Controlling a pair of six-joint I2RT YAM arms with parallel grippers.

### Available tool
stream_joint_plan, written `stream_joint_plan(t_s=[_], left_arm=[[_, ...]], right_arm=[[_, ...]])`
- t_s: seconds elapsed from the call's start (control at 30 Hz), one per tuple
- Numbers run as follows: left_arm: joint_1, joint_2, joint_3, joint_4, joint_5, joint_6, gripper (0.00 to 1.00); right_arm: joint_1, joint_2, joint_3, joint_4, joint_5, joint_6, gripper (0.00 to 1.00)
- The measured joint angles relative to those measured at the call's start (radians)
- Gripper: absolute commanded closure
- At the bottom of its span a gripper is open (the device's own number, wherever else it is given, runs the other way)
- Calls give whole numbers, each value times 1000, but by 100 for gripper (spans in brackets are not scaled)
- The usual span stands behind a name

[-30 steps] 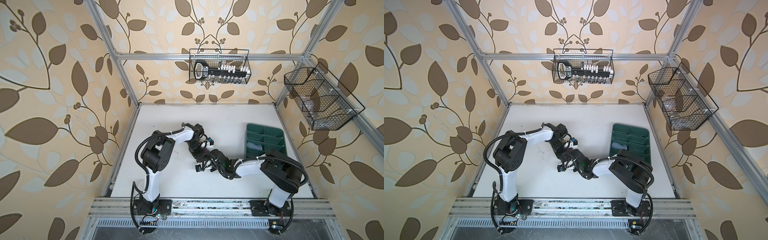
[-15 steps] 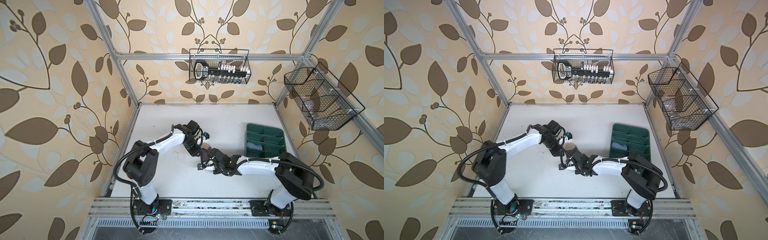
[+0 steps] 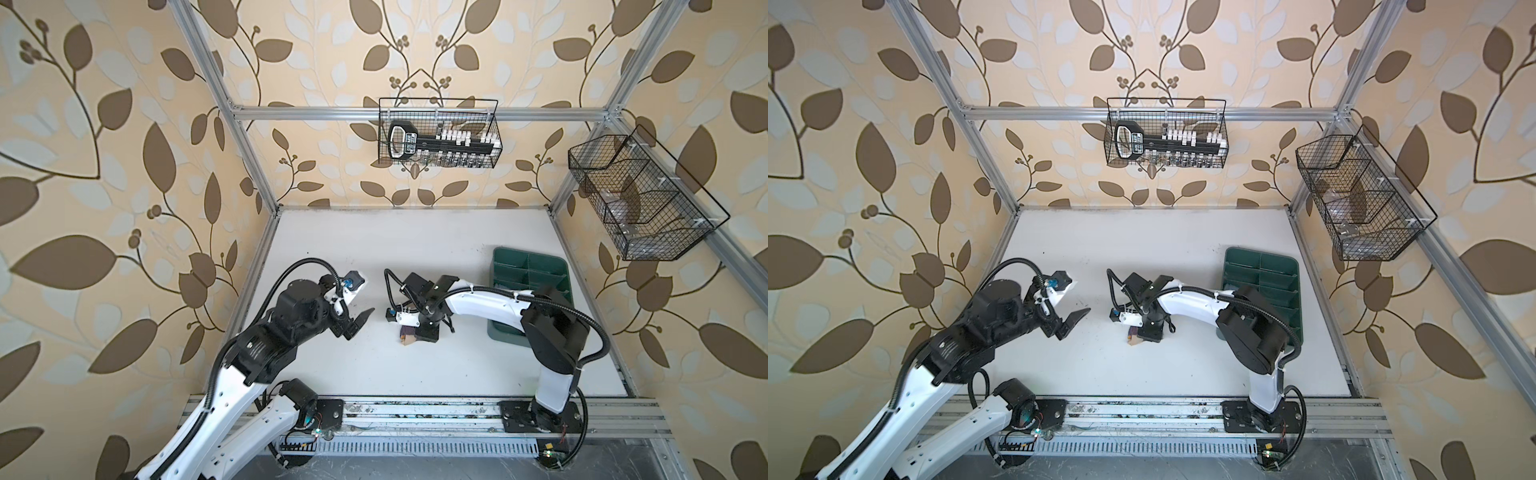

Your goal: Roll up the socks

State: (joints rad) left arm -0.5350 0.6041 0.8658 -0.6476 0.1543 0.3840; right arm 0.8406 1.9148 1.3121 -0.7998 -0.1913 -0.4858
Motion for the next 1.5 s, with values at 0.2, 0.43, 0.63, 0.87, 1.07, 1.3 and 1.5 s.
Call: stream_joint_plan(t_s=[0.2,0.43,0.63,0.87,1.07,1.3,1.5], left_arm=[[0,-10,-18,-24,80,-9,1],[-91,187,-19,-38,124,85,9],[-336,431,-65,33,-47,189,16],[-449,663,-160,232,-216,238,18],[-447,768,-168,393,-327,266,24],[-449,903,-154,505,-350,270,50],[-453,949,-134,505,-351,255,95]], right_arm=[[-94,109,105,-109,-226,-41,100],[-165,197,172,-196,-366,-78,100],[-183,228,196,-227,-405,-80,100],[-186,241,213,-245,-412,-82,100],[-187,243,213,-246,-415,-84,100],[-191,244,213,-245,-420,-95,100],[-194,238,203,-236,-428,-95,100]])
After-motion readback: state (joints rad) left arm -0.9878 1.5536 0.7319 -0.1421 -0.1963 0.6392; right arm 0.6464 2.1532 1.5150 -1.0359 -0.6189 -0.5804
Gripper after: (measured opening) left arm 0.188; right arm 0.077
